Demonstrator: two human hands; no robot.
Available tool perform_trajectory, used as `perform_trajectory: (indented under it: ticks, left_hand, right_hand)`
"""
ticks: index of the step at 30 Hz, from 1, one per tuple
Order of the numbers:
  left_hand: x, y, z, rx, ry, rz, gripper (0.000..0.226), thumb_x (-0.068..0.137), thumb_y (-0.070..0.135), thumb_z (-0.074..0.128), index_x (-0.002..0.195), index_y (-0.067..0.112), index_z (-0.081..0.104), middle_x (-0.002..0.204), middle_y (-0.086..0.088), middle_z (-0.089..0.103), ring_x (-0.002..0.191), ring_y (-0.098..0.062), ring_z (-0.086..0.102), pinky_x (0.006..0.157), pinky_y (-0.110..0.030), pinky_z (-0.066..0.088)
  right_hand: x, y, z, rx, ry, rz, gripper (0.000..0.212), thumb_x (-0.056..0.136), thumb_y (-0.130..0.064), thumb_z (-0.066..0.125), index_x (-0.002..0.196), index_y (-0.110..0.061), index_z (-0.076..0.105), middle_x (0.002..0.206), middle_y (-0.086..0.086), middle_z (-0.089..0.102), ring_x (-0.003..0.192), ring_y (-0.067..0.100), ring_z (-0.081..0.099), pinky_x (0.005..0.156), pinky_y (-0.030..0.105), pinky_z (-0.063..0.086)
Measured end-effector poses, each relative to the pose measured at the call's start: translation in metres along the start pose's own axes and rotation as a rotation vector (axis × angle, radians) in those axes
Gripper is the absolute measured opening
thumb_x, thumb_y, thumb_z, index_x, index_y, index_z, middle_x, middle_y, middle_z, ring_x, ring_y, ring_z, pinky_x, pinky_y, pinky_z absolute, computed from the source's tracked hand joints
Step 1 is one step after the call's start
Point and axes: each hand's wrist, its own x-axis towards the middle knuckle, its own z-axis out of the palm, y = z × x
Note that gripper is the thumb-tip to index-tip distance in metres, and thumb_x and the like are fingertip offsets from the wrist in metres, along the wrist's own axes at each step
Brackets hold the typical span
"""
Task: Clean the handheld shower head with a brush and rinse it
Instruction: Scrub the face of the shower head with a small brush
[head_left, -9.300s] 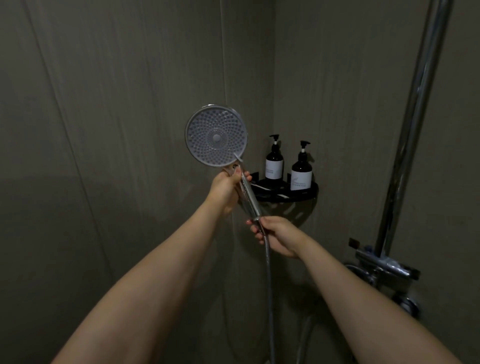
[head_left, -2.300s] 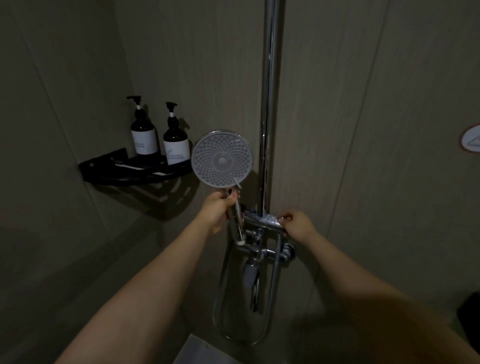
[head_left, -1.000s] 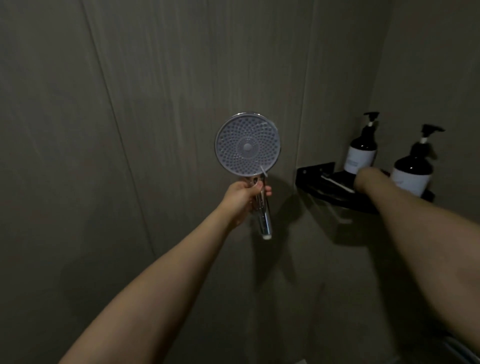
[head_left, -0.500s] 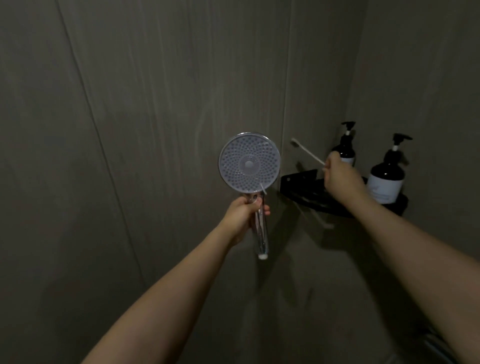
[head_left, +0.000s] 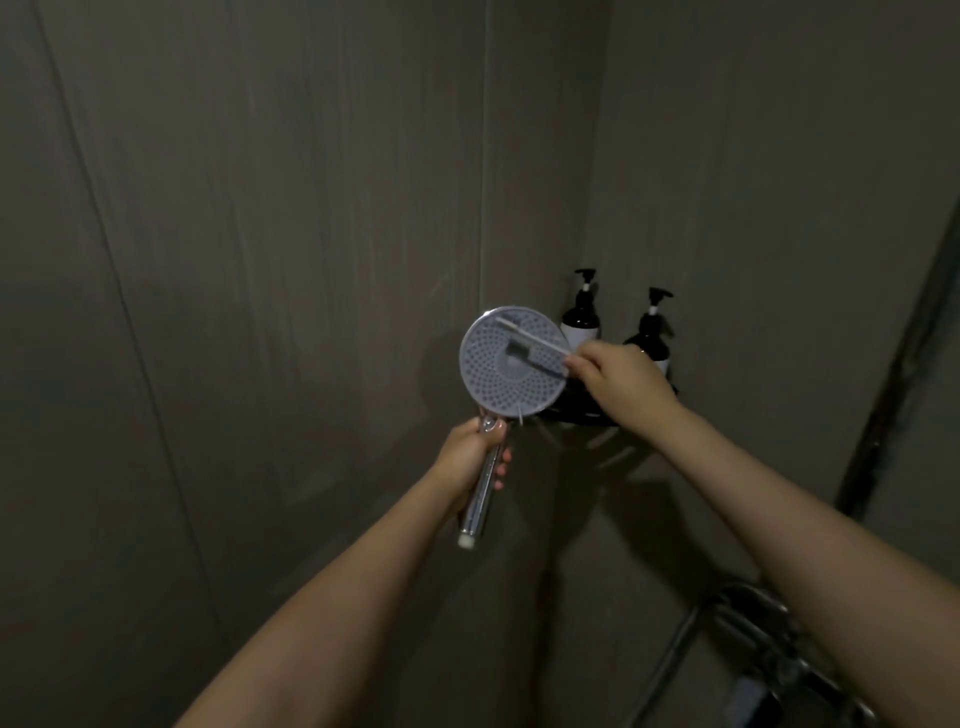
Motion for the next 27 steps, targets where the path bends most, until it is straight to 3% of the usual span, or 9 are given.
perform_trajectory:
  ticks: [2, 4, 6, 9, 13, 18, 22, 27]
  left_hand:
    - [-0.003, 0.001, 0.005, 0.012, 0.004, -0.005, 0.019, 0.096, 0.018, 0.043, 0.078, 0.016, 0.047, 0.061, -0.006, 0.048, 0.038, -0.009, 0.044, 0.038, -0.017, 0.037]
    - [-0.006, 0.0, 0.009, 0.023, 0.004, -0.008, 0.019, 0.096, 0.019, 0.043, 0.077, 0.016, 0.048, 0.06, -0.006, 0.049, 0.038, -0.01, 0.043, 0.038, -0.017, 0.036]
    - [-0.009, 0.001, 0.011, 0.038, -0.003, -0.011, 0.019, 0.096, 0.019, 0.043, 0.078, 0.016, 0.048, 0.06, -0.006, 0.049, 0.039, -0.01, 0.043, 0.038, -0.017, 0.036]
    - [-0.012, 0.003, 0.013, 0.037, -0.015, -0.016, 0.018, 0.095, 0.02, 0.044, 0.078, 0.016, 0.048, 0.059, -0.005, 0.048, 0.039, -0.01, 0.043, 0.038, -0.017, 0.036]
    - [-0.015, 0.002, 0.015, 0.063, -0.03, -0.003, 0.014, 0.095, 0.022, 0.045, 0.082, 0.016, 0.049, 0.058, -0.004, 0.048, 0.038, -0.01, 0.042, 0.039, -0.017, 0.036]
    - [-0.018, 0.004, 0.015, 0.077, -0.025, -0.002, 0.017, 0.095, 0.023, 0.047, 0.08, 0.015, 0.047, 0.058, -0.006, 0.047, 0.033, -0.008, 0.041, 0.038, -0.016, 0.036]
    - [-0.017, 0.004, 0.015, 0.07, -0.023, 0.01, 0.018, 0.095, 0.024, 0.046, 0.079, 0.015, 0.047, 0.058, -0.005, 0.047, 0.033, -0.008, 0.041, 0.039, -0.016, 0.035]
    - [-0.019, 0.009, 0.005, 0.089, 0.005, -0.008, 0.018, 0.095, 0.024, 0.046, 0.079, 0.016, 0.047, 0.058, -0.005, 0.048, 0.036, -0.01, 0.042, 0.04, -0.017, 0.036]
  right_hand:
    - [-0.011, -0.005, -0.005, -0.096, -0.109, 0.014, 0.039, 0.097, -0.034, 0.039, 0.059, -0.027, 0.045, 0.065, 0.003, 0.052, 0.067, 0.023, 0.053, 0.059, 0.033, 0.039]
    - [-0.02, -0.01, -0.002, -0.206, -0.208, 0.021, 0.041, 0.098, -0.038, 0.034, 0.073, -0.018, 0.059, 0.069, 0.004, 0.057, 0.071, 0.024, 0.057, 0.063, 0.034, 0.045]
    - [-0.023, -0.011, -0.002, -0.291, -0.186, 0.085, 0.042, 0.098, -0.037, 0.032, 0.084, -0.011, 0.062, 0.079, 0.01, 0.063, 0.073, 0.025, 0.059, 0.063, 0.033, 0.046]
    - [-0.024, -0.011, -0.014, -0.199, -0.078, 0.241, 0.041, 0.099, -0.033, 0.03, 0.076, -0.011, 0.056, 0.085, 0.011, 0.06, 0.068, 0.024, 0.054, 0.057, 0.03, 0.04]
    - [-0.036, -0.024, 0.0, -0.232, -0.212, 0.18, 0.038, 0.097, -0.03, 0.033, 0.065, -0.019, 0.05, 0.069, 0.004, 0.054, 0.057, 0.018, 0.05, 0.052, 0.026, 0.042]
    - [-0.028, -0.016, -0.004, -0.096, -0.004, 0.411, 0.048, 0.097, -0.042, 0.031, 0.076, -0.009, 0.058, 0.063, 0.003, 0.048, 0.054, 0.016, 0.043, 0.051, 0.025, 0.035]
    - [-0.039, -0.03, 0.016, -0.147, -0.104, 0.304, 0.04, 0.096, -0.035, 0.034, 0.072, -0.013, 0.058, 0.064, 0.002, 0.051, 0.054, 0.016, 0.049, 0.048, 0.024, 0.038]
    - [-0.037, -0.021, -0.007, 0.029, 0.066, 0.535, 0.042, 0.098, -0.037, 0.034, 0.07, -0.01, 0.051, 0.061, 0.004, 0.043, 0.061, 0.023, 0.046, 0.059, 0.027, 0.038]
